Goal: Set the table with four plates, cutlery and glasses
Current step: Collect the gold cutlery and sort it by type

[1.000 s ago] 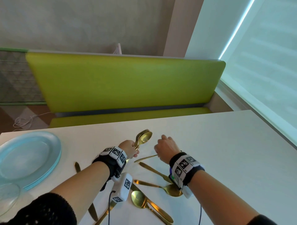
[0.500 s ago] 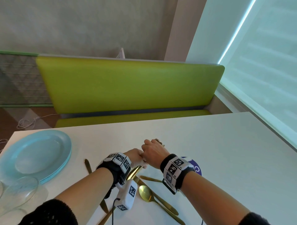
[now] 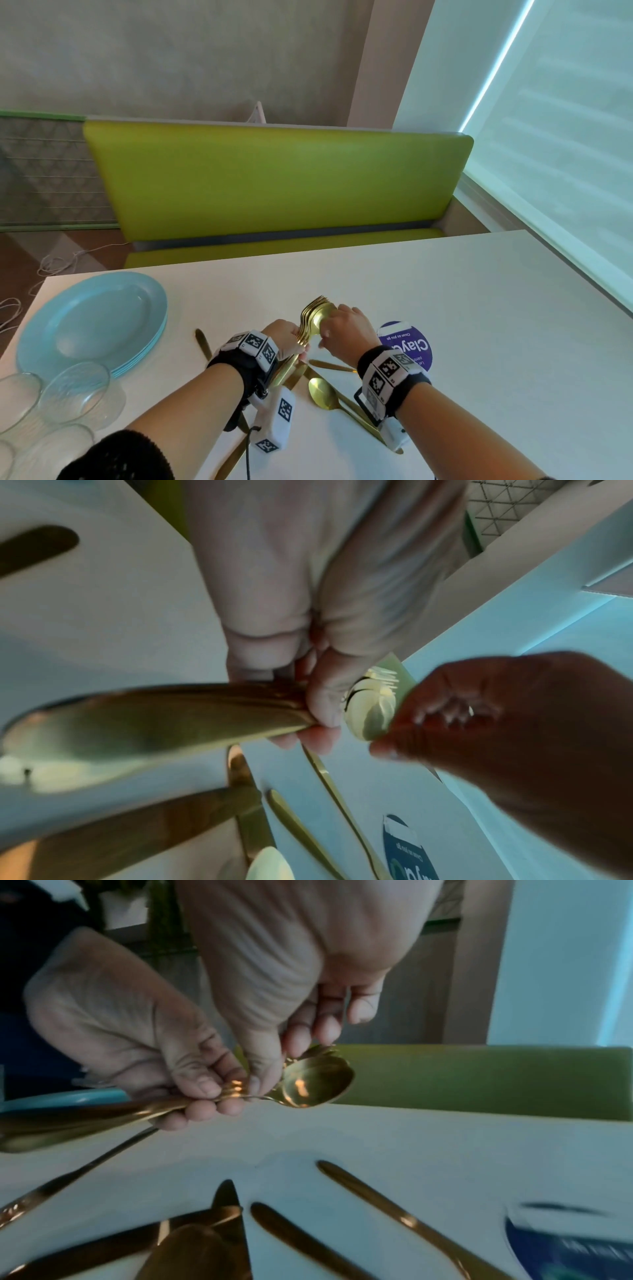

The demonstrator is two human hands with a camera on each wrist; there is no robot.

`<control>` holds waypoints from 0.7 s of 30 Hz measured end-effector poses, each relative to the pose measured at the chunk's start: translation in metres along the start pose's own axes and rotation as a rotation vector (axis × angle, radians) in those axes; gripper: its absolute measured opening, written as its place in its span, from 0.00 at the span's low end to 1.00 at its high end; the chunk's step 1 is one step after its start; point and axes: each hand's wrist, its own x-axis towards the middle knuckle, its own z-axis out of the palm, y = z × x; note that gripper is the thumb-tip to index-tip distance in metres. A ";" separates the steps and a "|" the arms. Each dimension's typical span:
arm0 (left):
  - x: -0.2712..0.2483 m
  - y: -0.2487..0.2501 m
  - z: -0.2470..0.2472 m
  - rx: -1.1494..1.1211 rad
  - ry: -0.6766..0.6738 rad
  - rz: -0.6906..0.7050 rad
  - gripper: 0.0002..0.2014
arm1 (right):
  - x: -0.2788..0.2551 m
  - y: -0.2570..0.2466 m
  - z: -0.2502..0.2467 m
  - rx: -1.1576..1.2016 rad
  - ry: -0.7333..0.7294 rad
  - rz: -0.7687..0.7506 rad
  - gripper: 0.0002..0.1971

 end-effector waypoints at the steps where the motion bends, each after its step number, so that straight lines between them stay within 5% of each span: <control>1: 0.001 -0.004 -0.001 -0.050 0.024 -0.027 0.06 | -0.004 0.005 0.003 -0.032 -0.081 0.053 0.08; 8: 0.000 -0.019 -0.015 -0.318 0.097 -0.120 0.06 | -0.025 0.028 0.044 -0.205 -0.371 0.250 0.15; 21: 0.007 -0.019 -0.024 -0.290 0.143 -0.159 0.07 | -0.018 0.038 0.055 -0.302 -0.470 0.228 0.13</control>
